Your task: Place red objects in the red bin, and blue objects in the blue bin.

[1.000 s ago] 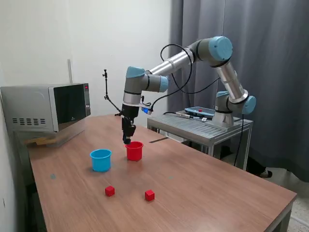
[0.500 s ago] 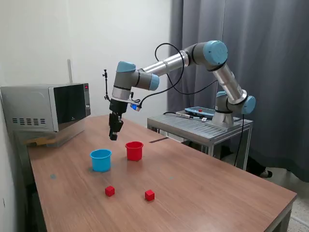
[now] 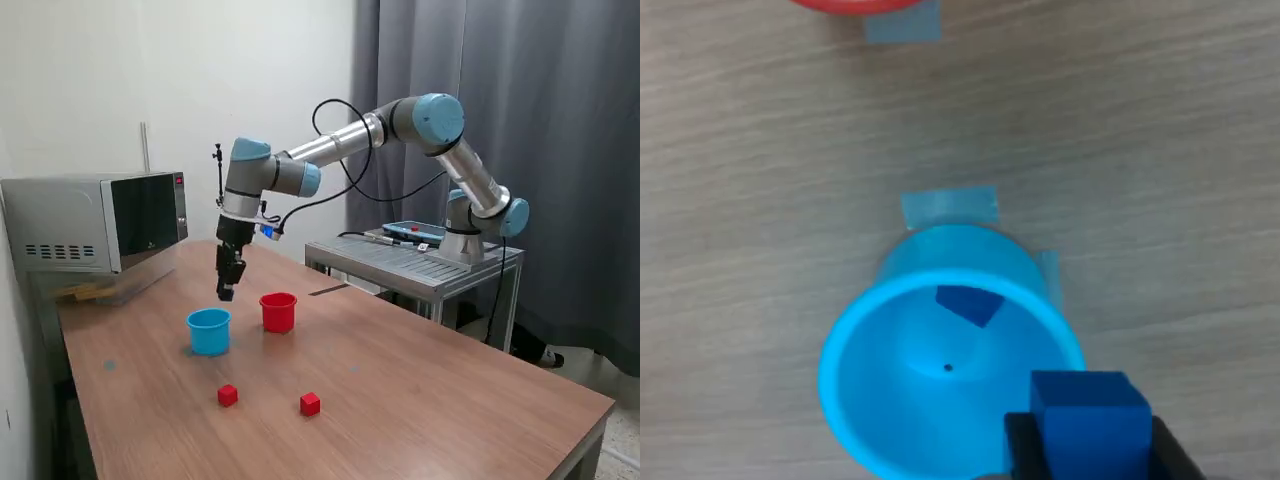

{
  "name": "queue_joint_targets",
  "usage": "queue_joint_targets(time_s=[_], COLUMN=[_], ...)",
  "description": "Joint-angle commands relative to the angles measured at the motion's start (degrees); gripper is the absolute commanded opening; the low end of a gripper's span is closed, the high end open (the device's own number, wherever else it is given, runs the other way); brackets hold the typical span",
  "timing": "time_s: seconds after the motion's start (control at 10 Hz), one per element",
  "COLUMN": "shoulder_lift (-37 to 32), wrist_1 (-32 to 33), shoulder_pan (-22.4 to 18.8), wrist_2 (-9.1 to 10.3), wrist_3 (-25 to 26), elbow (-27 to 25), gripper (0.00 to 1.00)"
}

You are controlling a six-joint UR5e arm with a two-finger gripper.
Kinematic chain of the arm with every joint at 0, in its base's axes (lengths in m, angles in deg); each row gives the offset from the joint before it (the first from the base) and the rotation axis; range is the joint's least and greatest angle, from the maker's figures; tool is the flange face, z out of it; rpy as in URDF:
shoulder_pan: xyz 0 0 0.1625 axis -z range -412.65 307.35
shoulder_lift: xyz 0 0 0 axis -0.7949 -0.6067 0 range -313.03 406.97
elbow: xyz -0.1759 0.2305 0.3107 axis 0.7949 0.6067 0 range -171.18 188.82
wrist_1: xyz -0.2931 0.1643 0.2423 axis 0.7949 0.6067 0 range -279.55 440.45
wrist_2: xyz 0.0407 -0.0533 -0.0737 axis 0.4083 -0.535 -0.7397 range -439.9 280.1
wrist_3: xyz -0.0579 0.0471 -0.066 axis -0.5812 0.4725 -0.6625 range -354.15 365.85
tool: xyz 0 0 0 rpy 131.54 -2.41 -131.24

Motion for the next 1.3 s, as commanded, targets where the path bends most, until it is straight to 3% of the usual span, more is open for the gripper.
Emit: queue_joint_targets(time_s=[0.0,1.2], shoulder_lift=[1.4,3.8], wrist_1=[-0.5,-0.1], shoulder_pan=[0.1,2.4], wrist_2=[0.10,1.77], wrist_3=[0.0,-0.1], elbow=[1.5,3.2], gripper=[0.00,0.00])
